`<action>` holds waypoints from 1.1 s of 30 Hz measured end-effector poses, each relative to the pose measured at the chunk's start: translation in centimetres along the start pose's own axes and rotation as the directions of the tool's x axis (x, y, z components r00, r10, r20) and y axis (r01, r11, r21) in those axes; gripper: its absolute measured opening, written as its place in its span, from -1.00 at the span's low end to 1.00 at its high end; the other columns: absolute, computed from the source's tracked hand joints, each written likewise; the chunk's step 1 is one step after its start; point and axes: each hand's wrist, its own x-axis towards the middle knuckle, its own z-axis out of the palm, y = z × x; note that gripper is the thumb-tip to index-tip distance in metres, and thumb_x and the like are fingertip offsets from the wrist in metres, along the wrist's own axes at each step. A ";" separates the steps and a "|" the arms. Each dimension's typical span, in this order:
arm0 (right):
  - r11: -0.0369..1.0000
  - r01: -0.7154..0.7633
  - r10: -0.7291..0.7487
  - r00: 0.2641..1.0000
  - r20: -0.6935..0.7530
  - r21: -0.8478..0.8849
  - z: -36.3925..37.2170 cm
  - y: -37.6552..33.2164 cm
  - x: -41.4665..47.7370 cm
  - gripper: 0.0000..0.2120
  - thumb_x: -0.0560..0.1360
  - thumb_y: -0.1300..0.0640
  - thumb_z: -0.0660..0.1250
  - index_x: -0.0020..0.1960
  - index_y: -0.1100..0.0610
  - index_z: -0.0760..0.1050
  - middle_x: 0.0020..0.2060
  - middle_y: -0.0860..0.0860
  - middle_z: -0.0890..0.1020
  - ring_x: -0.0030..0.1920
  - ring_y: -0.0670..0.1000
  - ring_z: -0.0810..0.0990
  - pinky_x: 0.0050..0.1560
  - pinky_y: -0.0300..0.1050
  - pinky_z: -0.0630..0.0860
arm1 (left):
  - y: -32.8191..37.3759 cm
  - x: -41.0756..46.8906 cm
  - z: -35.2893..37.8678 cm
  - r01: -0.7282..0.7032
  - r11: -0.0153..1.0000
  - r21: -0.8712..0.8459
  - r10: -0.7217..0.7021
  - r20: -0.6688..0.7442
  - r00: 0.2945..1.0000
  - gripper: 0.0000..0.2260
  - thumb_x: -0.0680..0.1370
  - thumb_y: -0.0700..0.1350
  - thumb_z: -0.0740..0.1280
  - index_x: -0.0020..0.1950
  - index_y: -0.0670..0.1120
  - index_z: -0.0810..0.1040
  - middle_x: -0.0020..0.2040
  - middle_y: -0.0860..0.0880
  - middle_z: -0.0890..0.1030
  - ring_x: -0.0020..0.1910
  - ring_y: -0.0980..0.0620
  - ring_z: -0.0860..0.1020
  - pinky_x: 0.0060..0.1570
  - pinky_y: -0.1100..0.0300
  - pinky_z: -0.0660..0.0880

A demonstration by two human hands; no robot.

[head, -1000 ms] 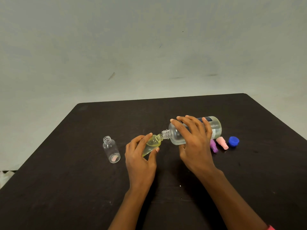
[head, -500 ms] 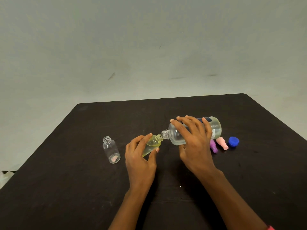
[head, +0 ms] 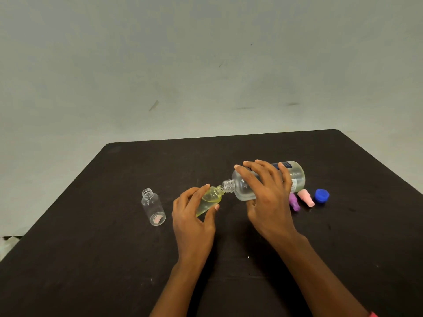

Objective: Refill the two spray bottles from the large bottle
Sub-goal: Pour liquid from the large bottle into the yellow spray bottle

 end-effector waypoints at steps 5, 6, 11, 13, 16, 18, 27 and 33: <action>1.000 0.000 0.000 1.000 0.002 0.000 0.0 0.0 0.0 -0.25 0.15 0.41 0.50 0.30 0.06 0.47 0.23 0.03 0.56 0.32 0.07 0.40 0.48 0.00 -0.04 | 0.0 0.0 0.0 -0.002 1.000 -0.002 0.002 -0.003 1.000 -0.55 0.35 -0.26 0.53 0.19 0.06 0.59 0.08 0.14 0.53 0.14 0.26 0.40 0.10 0.16 0.44; 1.000 0.000 0.000 1.000 0.005 -0.001 0.0 0.0 0.0 -0.25 0.15 0.40 0.51 0.30 0.06 0.47 0.23 0.03 0.56 0.33 0.07 0.40 0.48 -0.01 -0.04 | 0.0 0.0 0.0 -0.001 1.000 -0.003 0.001 -0.003 1.000 -0.55 0.35 -0.26 0.53 0.19 0.06 0.59 0.08 0.14 0.53 0.14 0.27 0.40 0.10 0.17 0.44; 1.000 -0.008 0.008 1.000 0.011 0.007 -0.1 0.0 0.0 -0.26 0.15 0.41 0.50 0.29 0.07 0.49 0.23 0.03 0.56 0.32 0.06 0.39 0.48 -0.01 -0.05 | 0.1 0.0 0.0 0.003 1.000 0.003 -0.003 0.000 1.000 -0.55 0.35 -0.26 0.53 0.18 0.06 0.59 0.08 0.14 0.52 0.14 0.33 0.38 0.09 0.21 0.41; 1.000 -0.011 0.011 1.000 0.015 0.012 -0.1 0.0 0.0 -0.26 0.15 0.40 0.50 0.29 0.07 0.49 0.23 0.03 0.56 0.33 0.06 0.40 0.48 -0.03 -0.06 | 0.1 0.0 -0.1 0.007 1.000 0.003 -0.007 0.003 1.000 -0.55 0.36 -0.26 0.53 0.18 0.06 0.59 0.08 0.15 0.52 0.14 0.34 0.38 0.10 0.18 0.42; 1.000 -0.010 0.010 1.000 0.019 0.012 -0.1 0.0 0.0 -0.27 0.15 0.40 0.51 0.29 0.07 0.50 0.23 0.03 0.56 0.33 0.07 0.41 0.48 -0.02 -0.05 | 0.1 0.0 -0.1 0.014 1.000 0.007 -0.014 0.005 1.000 -0.56 0.36 -0.25 0.52 0.19 0.06 0.60 0.09 0.14 0.52 0.15 0.29 0.38 0.10 0.15 0.44; 1.000 -0.012 0.012 1.000 0.023 0.012 -0.1 0.0 0.0 -0.28 0.15 0.39 0.51 0.29 0.07 0.50 0.24 0.03 0.56 0.33 0.07 0.40 0.48 -0.03 -0.06 | 0.1 0.0 -0.1 0.016 1.000 0.005 -0.016 0.006 1.000 -0.56 0.36 -0.25 0.52 0.19 0.05 0.60 0.09 0.13 0.53 0.16 0.27 0.38 0.10 0.14 0.45; 1.000 -0.009 0.008 1.000 0.027 0.017 -0.1 0.0 0.0 -0.25 0.14 0.40 0.51 0.29 0.06 0.47 0.23 0.04 0.56 0.33 0.06 0.39 0.48 -0.02 -0.05 | 0.2 -0.1 -0.1 0.015 1.000 -0.002 -0.015 0.009 1.000 -0.55 0.36 -0.26 0.52 0.19 0.05 0.59 0.09 0.12 0.53 0.15 0.26 0.39 0.10 0.25 0.40; 1.000 -0.007 0.006 1.000 0.021 0.013 0.0 0.0 0.0 -0.26 0.16 0.40 0.50 0.30 0.06 0.48 0.24 0.03 0.56 0.33 0.06 0.39 0.47 0.01 -0.02 | 0.2 -0.1 -0.1 0.018 1.000 -0.005 -0.018 0.008 1.000 -0.56 0.36 -0.26 0.52 0.18 0.05 0.60 0.09 0.12 0.53 0.16 0.26 0.39 0.11 0.17 0.42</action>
